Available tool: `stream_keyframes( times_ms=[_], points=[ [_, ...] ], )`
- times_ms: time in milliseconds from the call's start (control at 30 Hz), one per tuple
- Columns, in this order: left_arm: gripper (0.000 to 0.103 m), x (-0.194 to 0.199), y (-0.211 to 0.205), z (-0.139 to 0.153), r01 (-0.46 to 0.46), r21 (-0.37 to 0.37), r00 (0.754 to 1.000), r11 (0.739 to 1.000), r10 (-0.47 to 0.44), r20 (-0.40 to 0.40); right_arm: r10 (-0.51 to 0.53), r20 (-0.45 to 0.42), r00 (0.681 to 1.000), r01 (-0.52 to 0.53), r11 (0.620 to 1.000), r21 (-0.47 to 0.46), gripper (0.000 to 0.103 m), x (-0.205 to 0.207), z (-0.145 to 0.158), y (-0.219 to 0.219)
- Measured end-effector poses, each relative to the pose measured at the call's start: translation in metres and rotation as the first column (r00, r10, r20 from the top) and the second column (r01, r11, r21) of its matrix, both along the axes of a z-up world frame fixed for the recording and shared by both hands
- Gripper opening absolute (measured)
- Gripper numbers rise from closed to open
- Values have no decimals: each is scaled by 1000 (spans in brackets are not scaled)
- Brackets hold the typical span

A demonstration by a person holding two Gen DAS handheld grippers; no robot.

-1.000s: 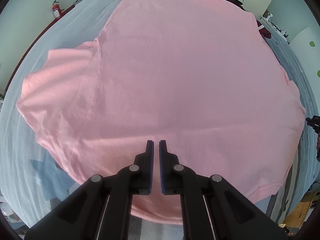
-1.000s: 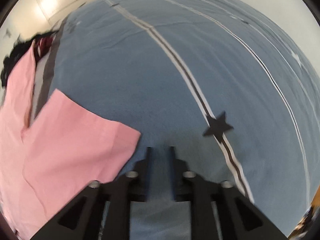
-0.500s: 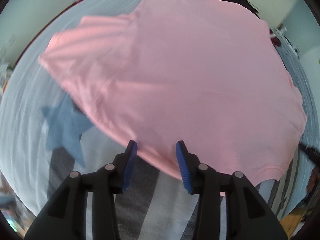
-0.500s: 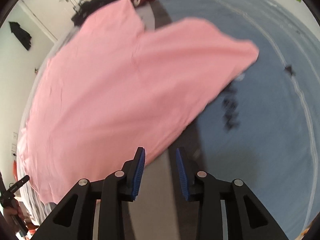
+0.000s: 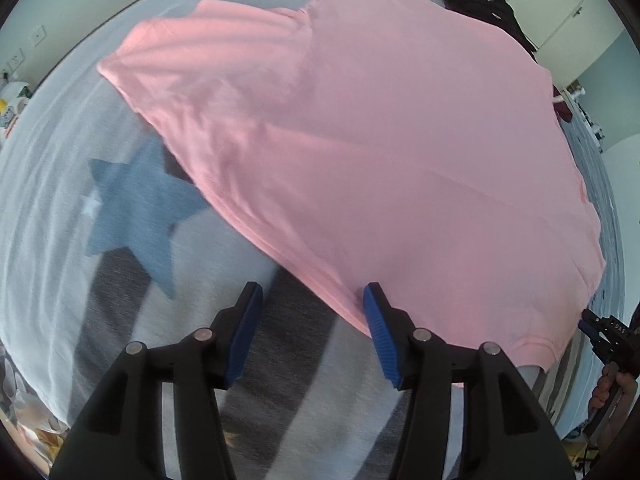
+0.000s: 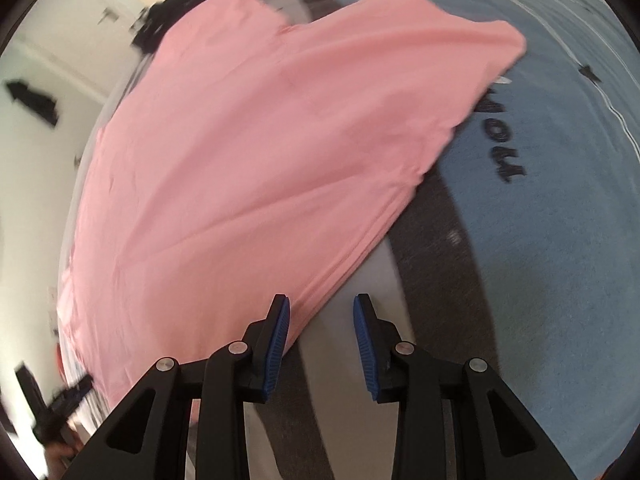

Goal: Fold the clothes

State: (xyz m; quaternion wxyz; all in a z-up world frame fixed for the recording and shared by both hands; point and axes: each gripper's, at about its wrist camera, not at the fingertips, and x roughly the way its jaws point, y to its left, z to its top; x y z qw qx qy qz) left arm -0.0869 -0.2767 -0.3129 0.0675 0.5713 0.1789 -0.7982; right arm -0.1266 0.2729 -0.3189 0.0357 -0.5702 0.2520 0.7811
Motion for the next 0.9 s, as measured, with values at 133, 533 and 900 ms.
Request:
stream_keyframes(
  times_ms=[133, 533, 900],
  points=[
    [49, -1, -28, 3, -80, -21, 997, 997, 80, -10, -82, -8, 997, 82, 996, -30, 30, -6, -2, 16],
    [50, -36, -79, -1, -139, -69, 990, 988, 139, 3, -120, 4, 993, 120, 993, 8, 2, -18, -6, 29],
    [50, -22, -88, 4, -124, -101, 992, 987, 125, 3, -109, 31, 994, 106, 991, 85, 0, -4, -3, 37]
  ],
)
